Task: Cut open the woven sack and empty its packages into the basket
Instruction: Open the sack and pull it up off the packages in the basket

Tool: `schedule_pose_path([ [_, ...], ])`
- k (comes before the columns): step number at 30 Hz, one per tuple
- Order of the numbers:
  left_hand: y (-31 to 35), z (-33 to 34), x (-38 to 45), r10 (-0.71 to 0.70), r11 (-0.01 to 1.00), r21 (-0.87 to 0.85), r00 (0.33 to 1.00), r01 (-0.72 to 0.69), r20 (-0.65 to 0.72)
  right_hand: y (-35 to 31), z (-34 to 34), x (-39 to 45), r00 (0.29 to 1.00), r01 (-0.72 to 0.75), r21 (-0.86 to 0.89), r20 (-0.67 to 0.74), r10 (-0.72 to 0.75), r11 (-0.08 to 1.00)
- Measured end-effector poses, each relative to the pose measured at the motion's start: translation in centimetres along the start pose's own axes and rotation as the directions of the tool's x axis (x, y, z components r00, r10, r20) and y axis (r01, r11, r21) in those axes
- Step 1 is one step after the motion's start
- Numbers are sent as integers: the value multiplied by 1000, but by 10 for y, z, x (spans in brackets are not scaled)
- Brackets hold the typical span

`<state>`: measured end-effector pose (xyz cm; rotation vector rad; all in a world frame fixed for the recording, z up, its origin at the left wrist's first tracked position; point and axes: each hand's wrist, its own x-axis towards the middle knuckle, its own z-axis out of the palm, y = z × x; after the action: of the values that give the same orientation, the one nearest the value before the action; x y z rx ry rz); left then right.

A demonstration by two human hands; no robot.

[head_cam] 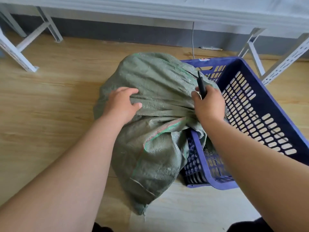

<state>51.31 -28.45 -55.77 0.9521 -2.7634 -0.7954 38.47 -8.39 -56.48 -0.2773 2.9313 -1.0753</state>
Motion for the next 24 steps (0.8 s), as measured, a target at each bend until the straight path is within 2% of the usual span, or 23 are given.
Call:
schedule_pose_path([
  [1,-4,-3,5,-34,997,-66,998,30,-57,-16,3,-6,996,89,55,20,-90,995],
  [3,-16,-6,12,-131,987,-109,986,120,-99,-41,13,-18,954,239,72,169,-248,968],
  [4,-22,-6,14,-185,980,-87,981,179,-64,-49,19,-23,930,261,33,259,-260,965],
  [6,-34,-4,13,-268,962,-41,960,272,78,-49,27,-24,909,218,-128,386,-154,967],
  [8,-39,-1,12,-272,955,-74,949,287,161,-35,28,-24,918,119,-231,395,-18,966],
  [9,-40,0,13,-246,959,-106,957,263,153,-26,27,-25,931,74,-238,365,18,968],
  [12,-38,2,16,-204,958,-190,977,214,67,-7,28,-24,963,75,-217,270,-14,973],
  [13,-35,1,16,-202,955,-216,979,204,30,-5,28,-23,969,52,-154,248,-13,987],
  [14,-31,-1,16,-197,951,-248,980,185,-25,-4,27,-21,976,-10,-62,216,23,998],
  [16,-15,-9,15,-173,936,-335,969,108,-173,2,20,-11,974,-201,116,129,185,973],
  [18,4,-19,15,-108,922,-387,947,-18,-303,20,11,0,931,-361,100,98,352,927],
  [21,21,-15,11,10,929,-355,967,-104,-255,53,-1,0,788,-613,49,118,605,789],
  [24,18,-1,10,24,966,-250,987,-64,-160,80,3,-9,624,-781,94,181,760,618],
])
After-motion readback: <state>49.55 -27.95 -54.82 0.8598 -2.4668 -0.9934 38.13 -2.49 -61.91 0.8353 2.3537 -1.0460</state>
